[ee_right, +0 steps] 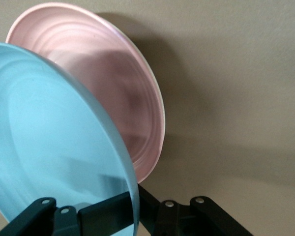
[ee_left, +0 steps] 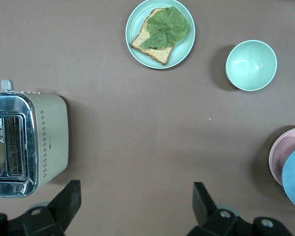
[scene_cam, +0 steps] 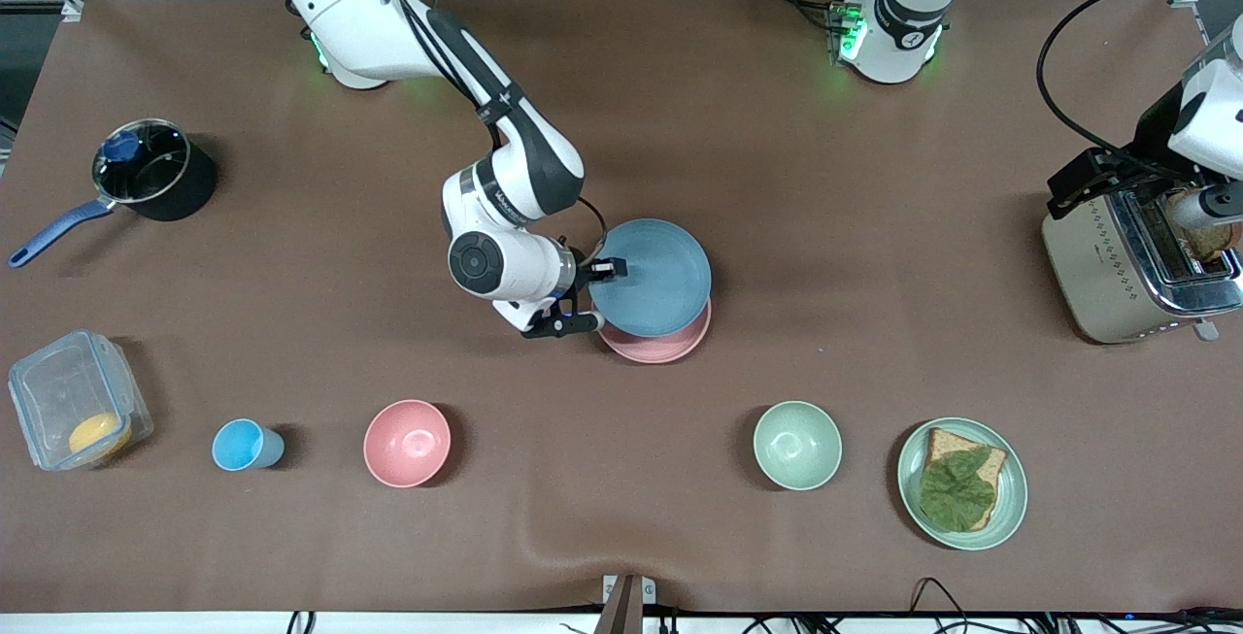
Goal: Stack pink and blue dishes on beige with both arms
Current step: 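Lower the blue plate onto the pink plate with the right gripper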
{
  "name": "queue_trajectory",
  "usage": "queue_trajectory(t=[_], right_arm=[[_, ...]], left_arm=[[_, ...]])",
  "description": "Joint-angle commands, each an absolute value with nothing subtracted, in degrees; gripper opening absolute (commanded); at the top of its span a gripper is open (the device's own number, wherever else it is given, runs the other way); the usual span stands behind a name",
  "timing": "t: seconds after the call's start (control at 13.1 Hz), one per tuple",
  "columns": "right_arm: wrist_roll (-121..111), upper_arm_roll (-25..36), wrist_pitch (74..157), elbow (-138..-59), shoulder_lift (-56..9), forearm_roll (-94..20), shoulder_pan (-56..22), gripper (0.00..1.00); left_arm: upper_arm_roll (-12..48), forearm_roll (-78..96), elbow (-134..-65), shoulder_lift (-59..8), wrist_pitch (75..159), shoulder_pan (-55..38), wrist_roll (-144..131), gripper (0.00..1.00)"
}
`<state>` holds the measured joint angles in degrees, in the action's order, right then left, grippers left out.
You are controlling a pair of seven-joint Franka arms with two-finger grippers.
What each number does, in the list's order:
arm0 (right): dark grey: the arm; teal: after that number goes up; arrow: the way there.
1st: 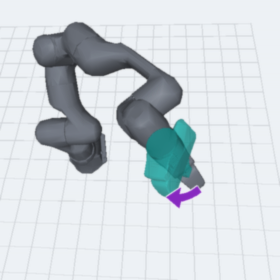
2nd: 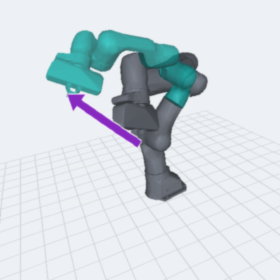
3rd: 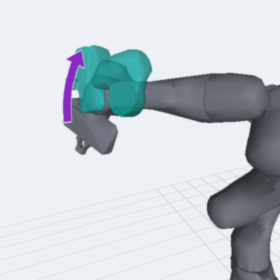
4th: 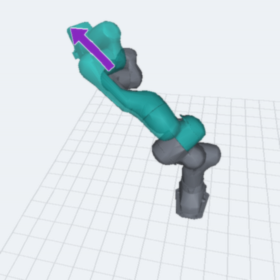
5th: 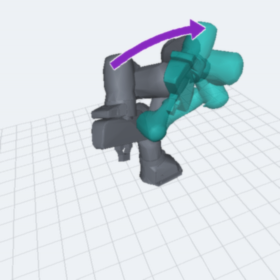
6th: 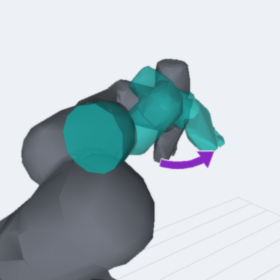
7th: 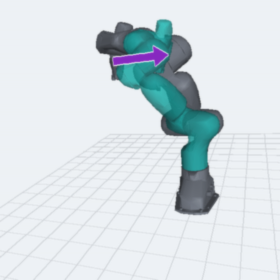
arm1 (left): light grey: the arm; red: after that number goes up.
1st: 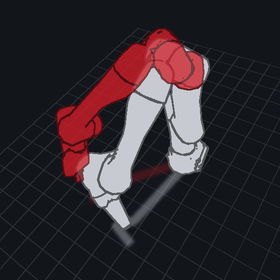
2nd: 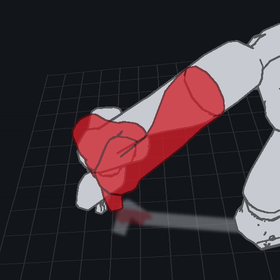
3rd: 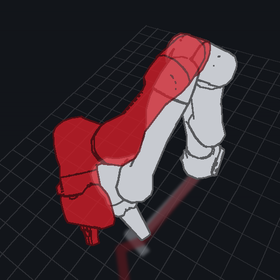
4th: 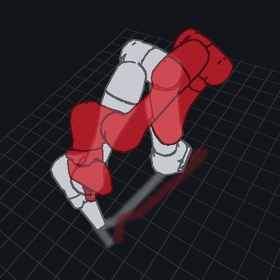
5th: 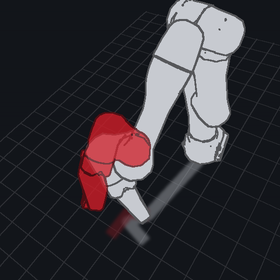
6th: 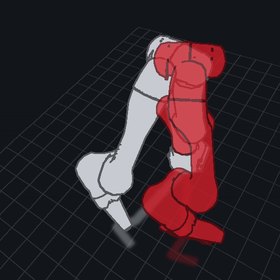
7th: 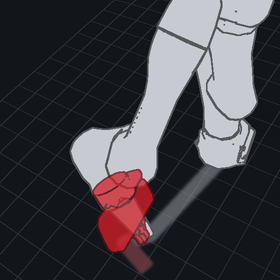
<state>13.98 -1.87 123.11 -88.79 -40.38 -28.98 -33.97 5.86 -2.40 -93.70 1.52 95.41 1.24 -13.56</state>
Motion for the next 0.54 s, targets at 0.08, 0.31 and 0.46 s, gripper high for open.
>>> queue_trajectory(t=[0.08,0.31,0.46], right_arm=[[15.21,-0.97,123.49,-86.22,-42.62,-27.25,-34.80,0.00],[15.12,-0.97,124.54,-84.73,-44.12,-24.19,-34.37,0.00],[15.29,-0.97,124.54,-84.55,-44.38,-23.91,-34.71,0.00]], left_arm=[[5.54,-0.88,-94.04,2.64,94.40,1.49,-11.78,1.00],[5.54,-0.88,-94.04,2.55,94.39,1.49,-11.78,1.00],[5.45,-0.88,-94.04,2.64,94.31,1.58,-11.78,1.00]])
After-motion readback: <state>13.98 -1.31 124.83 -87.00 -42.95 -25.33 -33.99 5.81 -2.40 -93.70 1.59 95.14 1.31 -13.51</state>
